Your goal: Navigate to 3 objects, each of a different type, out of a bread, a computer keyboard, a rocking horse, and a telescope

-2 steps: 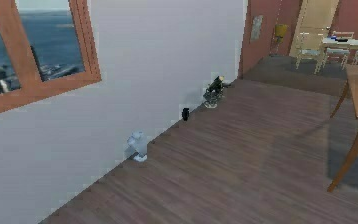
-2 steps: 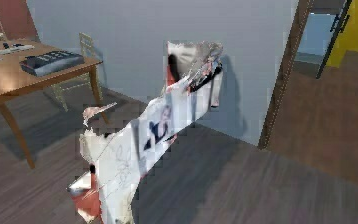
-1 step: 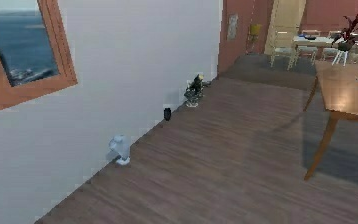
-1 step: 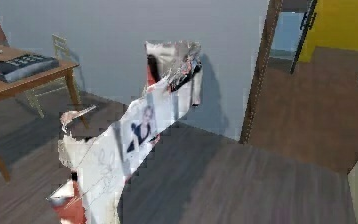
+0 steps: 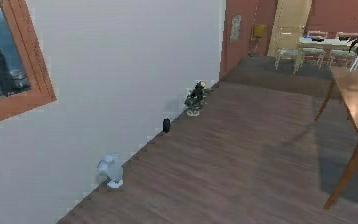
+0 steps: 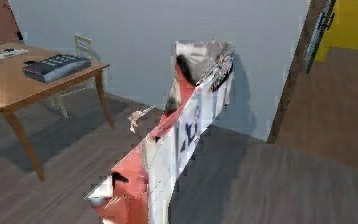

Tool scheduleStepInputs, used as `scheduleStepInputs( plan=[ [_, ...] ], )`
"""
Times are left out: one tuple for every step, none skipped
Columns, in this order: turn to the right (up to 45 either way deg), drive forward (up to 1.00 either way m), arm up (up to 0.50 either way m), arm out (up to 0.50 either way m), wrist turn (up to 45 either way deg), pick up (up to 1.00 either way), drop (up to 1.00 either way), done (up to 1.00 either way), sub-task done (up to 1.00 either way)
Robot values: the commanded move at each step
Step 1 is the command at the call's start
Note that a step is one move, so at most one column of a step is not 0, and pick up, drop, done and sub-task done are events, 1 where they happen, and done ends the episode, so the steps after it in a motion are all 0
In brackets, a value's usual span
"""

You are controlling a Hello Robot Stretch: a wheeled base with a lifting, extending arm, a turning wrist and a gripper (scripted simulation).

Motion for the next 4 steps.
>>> scheduleStepInputs(
  plan=[
    [21.0, 0.00, 0.00, 0.00, 0.0, 0.00, 0.00, 0.00, 0.00],
    [0.0, 1.00, 0.00, 0.00, 0.0, 0.00, 0.00, 0.00, 0.00],
    [30.0, 0.00, 0.00, 0.00, 0.0, 0.00, 0.00, 0.00, 0.00],
    [0.0, 0.05, 0.00, 0.00, 0.0, 0.00, 0.00, 0.00, 0.00]
  ],
)
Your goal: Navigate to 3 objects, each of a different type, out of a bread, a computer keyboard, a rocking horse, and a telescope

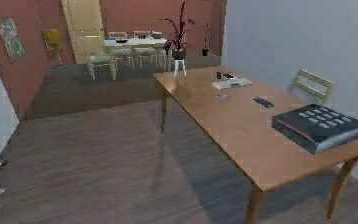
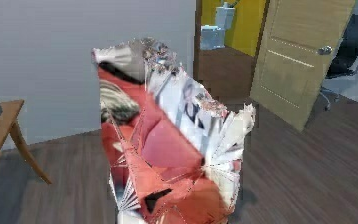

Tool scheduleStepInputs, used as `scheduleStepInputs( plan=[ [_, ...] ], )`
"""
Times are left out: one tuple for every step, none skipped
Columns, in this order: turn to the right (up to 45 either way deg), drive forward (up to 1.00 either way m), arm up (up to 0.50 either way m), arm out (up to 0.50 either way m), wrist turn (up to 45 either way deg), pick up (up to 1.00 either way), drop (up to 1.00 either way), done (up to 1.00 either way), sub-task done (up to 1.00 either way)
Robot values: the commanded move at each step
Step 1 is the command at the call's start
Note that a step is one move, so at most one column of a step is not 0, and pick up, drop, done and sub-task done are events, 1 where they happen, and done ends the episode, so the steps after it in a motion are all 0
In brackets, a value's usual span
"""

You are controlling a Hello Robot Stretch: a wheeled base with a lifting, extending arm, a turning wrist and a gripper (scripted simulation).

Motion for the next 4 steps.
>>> scheduleStepInputs(
  plan=[
    [36.0, 0.00, 0.00, 0.00, 0.0, 0.00, 0.00, 0.00, 0.00],
    [0.0, 0.00, 0.00, 0.00, 0.0, 0.00, 0.00, 0.00, 1.00],
    [-45.0, 0.00, 0.00, 0.00, 0.0, 0.00, 0.00, 0.00, 0.00],
    [-21.0, 0.00, 0.00, 0.00, 0.0, 0.00, 0.00, 0.00, 0.00]
  ],
)
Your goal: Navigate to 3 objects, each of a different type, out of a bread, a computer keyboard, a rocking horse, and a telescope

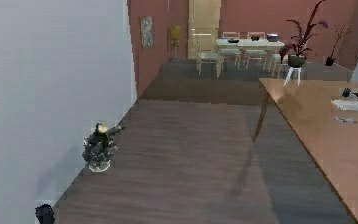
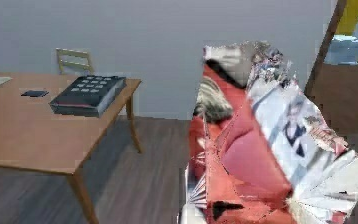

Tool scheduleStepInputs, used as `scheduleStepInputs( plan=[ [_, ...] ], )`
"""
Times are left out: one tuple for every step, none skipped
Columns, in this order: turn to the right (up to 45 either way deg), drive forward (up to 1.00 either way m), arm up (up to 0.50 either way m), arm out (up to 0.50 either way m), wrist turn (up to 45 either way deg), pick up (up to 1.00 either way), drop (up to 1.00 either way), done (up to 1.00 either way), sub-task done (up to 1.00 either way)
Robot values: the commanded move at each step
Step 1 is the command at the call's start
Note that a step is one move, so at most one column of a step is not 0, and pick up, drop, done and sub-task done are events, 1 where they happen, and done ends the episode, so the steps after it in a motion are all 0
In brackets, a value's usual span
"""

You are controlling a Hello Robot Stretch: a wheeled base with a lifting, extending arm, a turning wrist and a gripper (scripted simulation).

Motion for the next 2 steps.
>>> scheduleStepInputs(
  plan=[
    [0.0, 0.90, 0.00, 0.00, 0.0, 0.00, 0.00, 0.00, 0.00],
    [-42.0, 0.00, 0.00, 0.00, 0.0, 0.00, 0.00, 0.00, 0.00]
  ],
)
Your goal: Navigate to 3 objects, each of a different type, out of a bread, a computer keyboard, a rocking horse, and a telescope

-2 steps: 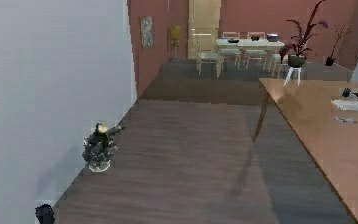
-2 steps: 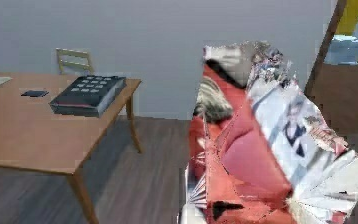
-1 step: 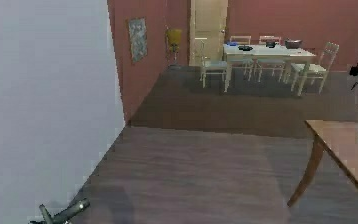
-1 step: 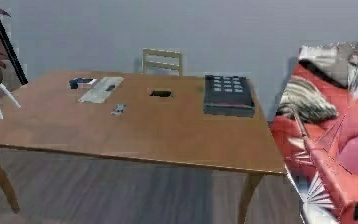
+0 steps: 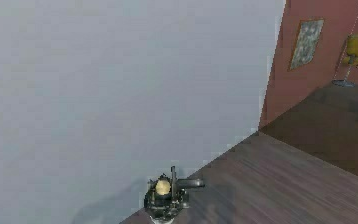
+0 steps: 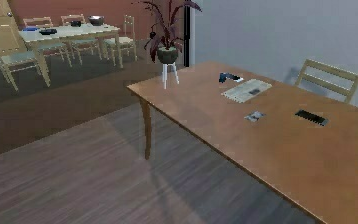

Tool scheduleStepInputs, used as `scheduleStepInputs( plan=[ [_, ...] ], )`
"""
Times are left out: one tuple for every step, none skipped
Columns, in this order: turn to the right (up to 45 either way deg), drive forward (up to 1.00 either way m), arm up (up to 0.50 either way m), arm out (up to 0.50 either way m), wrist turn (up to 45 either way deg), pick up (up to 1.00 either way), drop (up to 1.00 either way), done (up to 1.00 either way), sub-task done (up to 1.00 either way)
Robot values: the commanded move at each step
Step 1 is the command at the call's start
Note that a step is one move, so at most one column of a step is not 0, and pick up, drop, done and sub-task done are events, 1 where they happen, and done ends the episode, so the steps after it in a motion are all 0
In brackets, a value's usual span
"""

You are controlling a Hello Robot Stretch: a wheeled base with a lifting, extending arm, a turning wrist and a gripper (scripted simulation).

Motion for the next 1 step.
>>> scheduleStepInputs(
  plan=[
    [0.0, 0.00, 0.00, 0.00, 0.0, 0.00, 0.00, 1.00, 0.00]
  ],
)
